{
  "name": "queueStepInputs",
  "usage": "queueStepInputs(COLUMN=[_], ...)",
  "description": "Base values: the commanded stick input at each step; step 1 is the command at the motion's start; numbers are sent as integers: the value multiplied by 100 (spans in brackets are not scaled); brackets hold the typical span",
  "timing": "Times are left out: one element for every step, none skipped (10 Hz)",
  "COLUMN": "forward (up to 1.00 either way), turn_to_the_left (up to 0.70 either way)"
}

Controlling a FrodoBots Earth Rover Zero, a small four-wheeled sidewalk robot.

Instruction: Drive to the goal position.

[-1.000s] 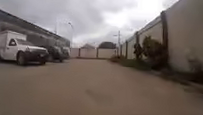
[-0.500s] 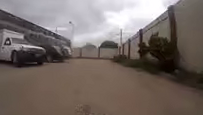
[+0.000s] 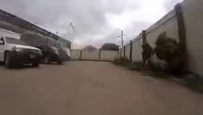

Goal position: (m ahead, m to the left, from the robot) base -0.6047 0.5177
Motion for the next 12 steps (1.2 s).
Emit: queueStepInputs(forward=[100, 100, 100, 100, 100, 100, 100, 100, 100, 100, 100, 100], turn_to_the_left=[0, 0, 0, 0, 0, 0, 0, 0, 0, 0, 0, 0])
